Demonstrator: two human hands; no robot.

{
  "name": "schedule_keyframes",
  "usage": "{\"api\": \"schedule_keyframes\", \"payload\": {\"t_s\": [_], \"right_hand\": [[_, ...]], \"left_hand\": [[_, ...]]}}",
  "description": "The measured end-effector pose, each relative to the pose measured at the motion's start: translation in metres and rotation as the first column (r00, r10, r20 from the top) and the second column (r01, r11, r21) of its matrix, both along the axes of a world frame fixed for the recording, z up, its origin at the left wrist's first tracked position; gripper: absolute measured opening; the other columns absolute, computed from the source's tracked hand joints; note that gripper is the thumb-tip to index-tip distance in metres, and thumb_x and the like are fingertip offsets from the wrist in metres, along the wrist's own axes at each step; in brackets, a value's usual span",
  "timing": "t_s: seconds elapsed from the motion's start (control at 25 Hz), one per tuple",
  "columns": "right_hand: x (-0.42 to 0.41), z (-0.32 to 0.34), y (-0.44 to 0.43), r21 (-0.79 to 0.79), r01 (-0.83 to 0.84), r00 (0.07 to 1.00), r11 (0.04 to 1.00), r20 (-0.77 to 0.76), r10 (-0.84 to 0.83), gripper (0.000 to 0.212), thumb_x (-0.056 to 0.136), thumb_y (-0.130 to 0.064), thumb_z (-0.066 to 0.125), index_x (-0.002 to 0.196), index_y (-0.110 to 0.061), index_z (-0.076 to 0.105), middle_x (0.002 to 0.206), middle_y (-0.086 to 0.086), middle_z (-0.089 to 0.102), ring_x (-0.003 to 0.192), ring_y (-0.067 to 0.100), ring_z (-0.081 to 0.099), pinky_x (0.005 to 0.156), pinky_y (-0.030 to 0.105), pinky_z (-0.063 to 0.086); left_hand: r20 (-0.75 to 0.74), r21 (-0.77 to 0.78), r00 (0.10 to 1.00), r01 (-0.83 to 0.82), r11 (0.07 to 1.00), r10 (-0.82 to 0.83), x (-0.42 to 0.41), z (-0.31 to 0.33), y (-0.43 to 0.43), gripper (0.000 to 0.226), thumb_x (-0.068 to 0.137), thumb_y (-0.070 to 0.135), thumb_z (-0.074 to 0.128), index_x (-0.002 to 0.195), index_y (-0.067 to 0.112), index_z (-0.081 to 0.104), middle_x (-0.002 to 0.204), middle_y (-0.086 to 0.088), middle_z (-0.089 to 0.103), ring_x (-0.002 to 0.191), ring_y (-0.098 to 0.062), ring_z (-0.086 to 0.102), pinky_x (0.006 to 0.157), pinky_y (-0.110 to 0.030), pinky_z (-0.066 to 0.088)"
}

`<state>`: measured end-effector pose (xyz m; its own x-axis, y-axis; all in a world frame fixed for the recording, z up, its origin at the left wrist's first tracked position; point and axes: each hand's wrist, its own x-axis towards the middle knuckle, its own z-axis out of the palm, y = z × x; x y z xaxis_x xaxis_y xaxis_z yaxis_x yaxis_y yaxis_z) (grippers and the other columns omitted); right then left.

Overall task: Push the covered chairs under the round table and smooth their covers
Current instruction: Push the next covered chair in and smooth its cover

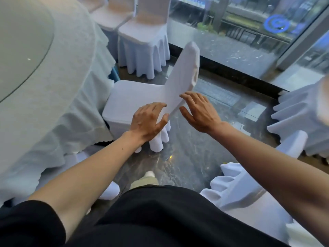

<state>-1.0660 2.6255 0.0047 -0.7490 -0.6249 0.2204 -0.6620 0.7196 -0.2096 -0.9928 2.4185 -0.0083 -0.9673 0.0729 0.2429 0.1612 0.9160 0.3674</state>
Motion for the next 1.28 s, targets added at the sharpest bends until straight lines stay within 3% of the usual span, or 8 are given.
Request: {"api": "schedule_keyframes", "payload": {"t_s": [0.36, 0.6, 0.88, 1.0, 1.08, 1.16, 1.2, 1.28], "right_hand": [[-0.143, -0.004, 0.048, 0.090, 0.067, 0.994, 0.994, 0.076, -0.074, 0.051, 0.101, -0.044, 0.031, 0.134, -0.009, 0.047, 0.131, 0.016, 0.054, 0.118, 0.033, 0.052, 0.101, 0.045, 0.040], [-0.244, -0.003, 0.046, 0.133, -0.031, 0.997, 0.991, 0.076, 0.021, 0.050, 0.101, -0.043, 0.033, 0.135, -0.009, 0.047, 0.133, 0.015, 0.053, 0.120, 0.031, 0.051, 0.103, 0.043, 0.040], [-0.349, -0.022, 0.044, 0.085, -0.233, 0.969, 0.969, 0.109, 0.224, 0.045, 0.102, -0.037, 0.039, 0.136, -0.008, 0.046, 0.138, 0.015, 0.051, 0.127, 0.030, 0.047, 0.108, 0.041, 0.036], [-0.387, -0.037, 0.041, 0.089, -0.381, 0.920, 0.920, 0.131, 0.368, 0.045, 0.103, -0.035, 0.038, 0.137, -0.007, 0.046, 0.140, 0.016, 0.049, 0.130, 0.030, 0.044, 0.110, 0.041, 0.035], [-0.425, -0.042, 0.033, 0.046, -0.528, 0.842, 0.848, 0.157, 0.516, 0.041, 0.102, -0.032, 0.040, 0.133, -0.006, 0.048, 0.136, 0.016, 0.051, 0.127, 0.032, 0.046, 0.109, 0.039, 0.034], [-0.453, -0.051, 0.030, 0.040, -0.679, 0.727, 0.733, 0.172, 0.665, 0.038, 0.102, -0.028, 0.043, 0.130, -0.004, 0.052, 0.130, 0.017, 0.055, 0.124, 0.034, 0.047, 0.108, 0.040, 0.034], [-0.455, -0.057, 0.030, 0.053, -0.691, 0.718, 0.721, 0.155, 0.678, 0.037, 0.102, -0.027, 0.043, 0.127, -0.003, 0.054, 0.126, 0.018, 0.056, 0.123, 0.035, 0.048, 0.108, 0.042, 0.035], [-0.478, -0.060, 0.028, 0.012, -0.794, 0.599, 0.608, 0.188, 0.778, 0.034, 0.102, -0.026, 0.042, 0.119, -0.002, 0.058, 0.115, 0.017, 0.058, 0.114, 0.036, 0.051, 0.104, 0.045, 0.038]], "left_hand": [[0.002, 0.117, 1.000, 0.028, 0.993, -0.028, -0.164, -0.026, 0.055, 0.044, 0.095, 0.045, 0.042, 0.124, 0.015, 0.054, 0.119, -0.010, 0.065, 0.096, -0.026, 0.065, 0.081, -0.036, 0.052], [0.014, 0.210, 0.996, -0.094, 0.973, 0.093, -0.248, -0.036, 0.083, 0.047, 0.095, 0.053, 0.038, 0.126, 0.018, 0.046, 0.120, -0.010, 0.062, 0.095, -0.026, 0.063, 0.079, -0.039, 0.053], [0.169, 0.220, 0.955, -0.276, 0.936, 0.242, -0.313, -0.062, 0.107, 0.057, 0.095, 0.064, 0.023, 0.135, 0.024, 0.032, 0.136, -0.005, 0.050, 0.114, -0.023, 0.054, 0.085, -0.038, 0.048], [0.237, 0.226, 0.925, -0.350, 0.909, 0.297, -0.328, -0.069, 0.120, 0.055, 0.093, 0.065, 0.020, 0.129, 0.026, 0.035, 0.129, 0.000, 0.053, 0.111, -0.021, 0.056, 0.080, -0.038, 0.049], [0.293, 0.191, 0.874, -0.451, 0.872, 0.388, -0.339, -0.077, 0.134, 0.050, 0.094, 0.061, 0.027, 0.128, 0.025, 0.035, 0.124, -0.001, 0.055, 0.106, -0.024, 0.058, 0.076, -0.040, 0.049], [0.335, 0.178, 0.766, -0.624, 0.761, 0.549, -0.347, -0.075, 0.161, 0.048, 0.096, 0.054, 0.036, 0.131, 0.021, 0.034, 0.126, -0.005, 0.056, 0.105, -0.029, 0.058, 0.077, -0.041, 0.048], [0.357, 0.168, 0.745, -0.645, 0.745, 0.564, -0.346, -0.077, 0.161, 0.048, 0.096, 0.050, 0.037, 0.132, 0.019, 0.036, 0.127, -0.006, 0.056, 0.106, -0.031, 0.057, 0.078, -0.041, 0.047], [0.400, 0.003, 0.602, -0.755, 0.656, 0.691, -0.355, -0.074, 0.176, 0.050, 0.096, 0.048, 0.030, 0.134, 0.017, 0.038, 0.127, -0.006, 0.055, 0.106, -0.032, 0.057, 0.076, -0.038, 0.044]]}}
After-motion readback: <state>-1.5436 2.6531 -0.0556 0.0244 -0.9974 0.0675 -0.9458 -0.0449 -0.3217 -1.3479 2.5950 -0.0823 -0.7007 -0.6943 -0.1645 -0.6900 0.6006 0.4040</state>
